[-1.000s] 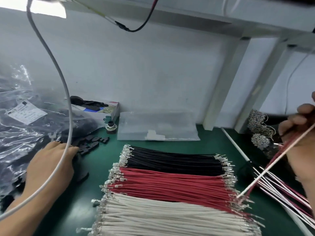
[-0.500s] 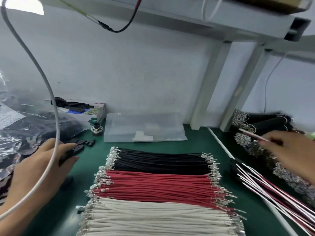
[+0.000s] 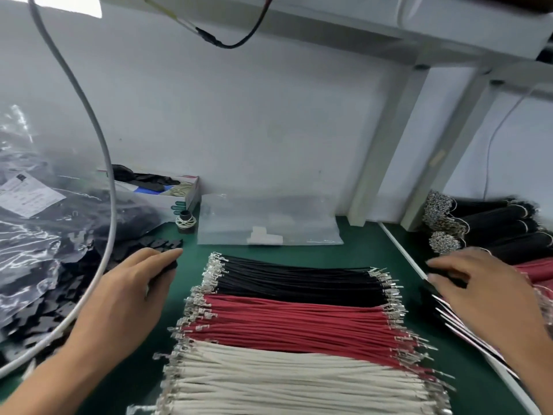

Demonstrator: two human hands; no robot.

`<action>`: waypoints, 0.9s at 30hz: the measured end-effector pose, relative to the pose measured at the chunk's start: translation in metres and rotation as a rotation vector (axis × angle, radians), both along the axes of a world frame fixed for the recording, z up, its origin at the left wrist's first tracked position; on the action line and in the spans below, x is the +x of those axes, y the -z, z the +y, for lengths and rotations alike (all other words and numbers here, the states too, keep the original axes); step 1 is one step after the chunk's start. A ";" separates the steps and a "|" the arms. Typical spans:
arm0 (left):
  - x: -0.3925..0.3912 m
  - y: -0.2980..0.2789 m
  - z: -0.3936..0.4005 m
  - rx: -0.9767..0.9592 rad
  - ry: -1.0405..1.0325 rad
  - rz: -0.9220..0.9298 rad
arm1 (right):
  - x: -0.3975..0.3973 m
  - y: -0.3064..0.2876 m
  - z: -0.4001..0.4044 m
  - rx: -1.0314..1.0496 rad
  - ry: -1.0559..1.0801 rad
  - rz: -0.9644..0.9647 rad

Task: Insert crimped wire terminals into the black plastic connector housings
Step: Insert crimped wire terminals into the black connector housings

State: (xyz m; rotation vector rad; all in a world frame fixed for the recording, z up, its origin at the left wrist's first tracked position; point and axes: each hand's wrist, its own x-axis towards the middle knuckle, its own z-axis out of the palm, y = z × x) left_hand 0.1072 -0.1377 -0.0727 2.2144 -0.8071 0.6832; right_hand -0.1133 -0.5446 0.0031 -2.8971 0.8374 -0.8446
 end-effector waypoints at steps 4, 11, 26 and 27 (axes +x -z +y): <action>0.000 0.000 0.000 -0.018 -0.022 0.043 | 0.076 -0.007 0.087 0.227 -0.439 -0.046; -0.006 -0.001 0.003 -0.038 -0.020 0.057 | 0.164 0.028 0.160 0.260 -0.569 0.290; -0.009 -0.001 -0.002 -0.058 0.027 0.097 | 0.167 0.039 0.152 0.211 -0.589 0.110; -0.009 -0.002 -0.002 -0.057 0.026 0.096 | 0.166 0.035 0.150 0.167 -0.602 0.074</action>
